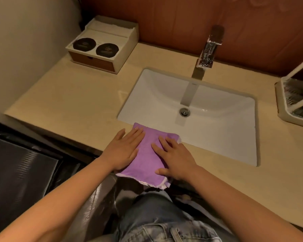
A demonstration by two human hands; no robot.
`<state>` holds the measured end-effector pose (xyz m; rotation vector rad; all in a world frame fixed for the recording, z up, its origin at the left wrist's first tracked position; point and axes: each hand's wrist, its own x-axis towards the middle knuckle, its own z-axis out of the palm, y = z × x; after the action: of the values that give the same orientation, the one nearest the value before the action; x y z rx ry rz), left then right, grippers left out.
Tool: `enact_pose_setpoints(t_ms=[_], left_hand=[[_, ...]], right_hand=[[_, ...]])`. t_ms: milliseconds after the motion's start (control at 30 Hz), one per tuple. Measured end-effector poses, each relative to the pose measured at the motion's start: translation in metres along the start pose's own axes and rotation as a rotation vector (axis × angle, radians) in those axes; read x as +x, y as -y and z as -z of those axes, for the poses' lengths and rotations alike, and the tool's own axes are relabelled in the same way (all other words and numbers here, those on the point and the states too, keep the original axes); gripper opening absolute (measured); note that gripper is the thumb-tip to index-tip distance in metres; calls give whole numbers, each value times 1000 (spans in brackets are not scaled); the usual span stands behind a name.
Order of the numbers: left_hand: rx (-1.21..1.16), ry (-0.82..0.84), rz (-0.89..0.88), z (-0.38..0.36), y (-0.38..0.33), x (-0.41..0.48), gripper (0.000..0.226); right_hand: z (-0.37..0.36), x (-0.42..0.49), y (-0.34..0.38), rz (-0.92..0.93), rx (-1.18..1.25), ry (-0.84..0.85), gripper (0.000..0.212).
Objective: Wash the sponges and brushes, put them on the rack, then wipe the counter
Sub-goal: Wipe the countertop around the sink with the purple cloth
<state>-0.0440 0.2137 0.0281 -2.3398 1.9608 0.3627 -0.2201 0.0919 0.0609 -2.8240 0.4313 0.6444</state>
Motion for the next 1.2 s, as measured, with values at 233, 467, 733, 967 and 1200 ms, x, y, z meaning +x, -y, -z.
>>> enact_pose_setpoints(t_ms=[233, 467, 733, 967, 1200], left_hand=[[-201, -127, 428, -11, -27, -22, 52], [-14, -176, 693, -28, 28, -39, 62], [-11, -348, 894, -21, 86, -57, 60], [-220, -427, 1190, -5, 131, -59, 68], [-403, -529, 1222, -6, 134, -60, 48]], right_hand=[[13, 37, 32, 34, -5, -35, 86], [54, 88, 54, 212, -39, -48, 56], [55, 118, 76, 370, -167, -16, 66], [69, 162, 114, 455, -213, -161, 47], [84, 207, 149, 461, -85, -308, 23]])
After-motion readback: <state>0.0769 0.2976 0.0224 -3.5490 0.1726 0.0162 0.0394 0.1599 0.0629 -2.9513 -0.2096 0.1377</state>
